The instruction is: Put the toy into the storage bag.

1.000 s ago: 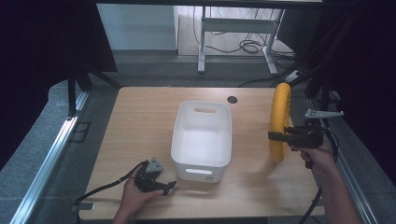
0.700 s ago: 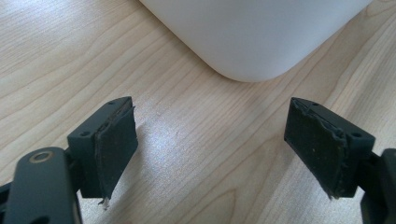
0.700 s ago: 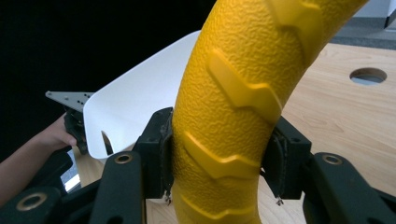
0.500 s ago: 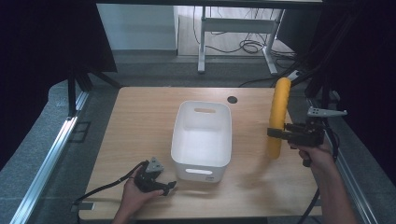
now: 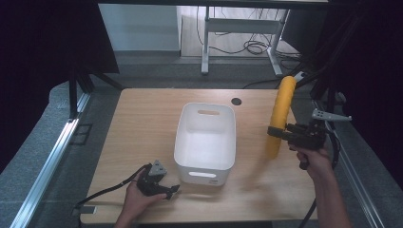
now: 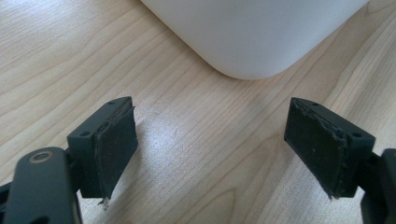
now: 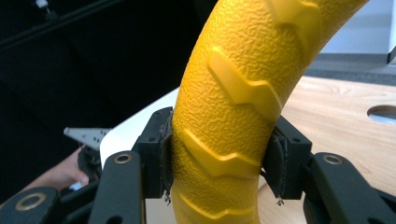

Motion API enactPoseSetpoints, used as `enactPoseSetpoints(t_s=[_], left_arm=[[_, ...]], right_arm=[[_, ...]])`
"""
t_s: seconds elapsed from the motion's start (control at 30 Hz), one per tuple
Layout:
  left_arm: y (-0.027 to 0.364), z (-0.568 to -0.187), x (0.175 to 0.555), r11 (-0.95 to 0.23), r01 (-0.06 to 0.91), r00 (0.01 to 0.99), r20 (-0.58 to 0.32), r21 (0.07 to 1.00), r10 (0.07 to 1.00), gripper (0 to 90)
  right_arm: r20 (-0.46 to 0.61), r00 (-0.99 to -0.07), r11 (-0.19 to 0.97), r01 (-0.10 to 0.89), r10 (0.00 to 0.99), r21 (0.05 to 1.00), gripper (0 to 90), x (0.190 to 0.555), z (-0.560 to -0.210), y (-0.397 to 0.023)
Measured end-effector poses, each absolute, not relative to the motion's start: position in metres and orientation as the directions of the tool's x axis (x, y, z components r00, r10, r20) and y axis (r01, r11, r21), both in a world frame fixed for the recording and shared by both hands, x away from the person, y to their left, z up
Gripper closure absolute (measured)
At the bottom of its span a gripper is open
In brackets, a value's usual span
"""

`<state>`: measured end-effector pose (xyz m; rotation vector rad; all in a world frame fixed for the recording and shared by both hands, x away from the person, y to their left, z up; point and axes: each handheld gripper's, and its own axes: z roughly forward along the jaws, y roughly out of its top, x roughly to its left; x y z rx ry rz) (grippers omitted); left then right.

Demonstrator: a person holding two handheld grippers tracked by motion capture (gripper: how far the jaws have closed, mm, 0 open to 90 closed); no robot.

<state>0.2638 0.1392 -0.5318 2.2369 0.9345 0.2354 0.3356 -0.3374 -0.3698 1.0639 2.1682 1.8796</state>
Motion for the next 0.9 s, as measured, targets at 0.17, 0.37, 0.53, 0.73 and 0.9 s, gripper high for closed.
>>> enactPoseSetpoints(t_s=[0.17, 0.37, 0.53, 0.73, 0.9], left_arm=[[0.140, -0.531, 0.264, -0.504, 0.555, 0.725, -0.088, 0.662, 0.683, 17.2], [0.139, -0.532, 0.264, -0.499, 0.557, 0.723, -0.093, 0.664, 0.684, 17.2], [0.139, -0.532, 0.264, -0.497, 0.559, 0.722, -0.096, 0.664, 0.685, 17.2], [0.140, -0.531, 0.263, -0.498, 0.554, 0.724, -0.090, 0.667, 0.684, 17.2], [0.139, -0.531, 0.263, -0.499, 0.554, 0.725, -0.091, 0.666, 0.683, 17.2]], right_arm=[[0.348, -0.743, -0.031, 0.404, 0.572, 0.914, 49.5, 0.329, -0.371, -0.329], [0.335, -0.721, -0.069, 0.373, 0.606, 0.925, 49.4, 0.324, -0.372, -0.318], [0.308, -0.698, -0.082, 0.337, 0.646, 0.938, 49.4, 0.320, -0.373, -0.307], [0.278, -0.657, -0.104, 0.291, 0.701, 0.951, 49.2, 0.312, -0.373, -0.290], [0.270, -0.640, -0.121, 0.267, 0.719, 0.956, 49.2, 0.309, -0.375, -0.282]])
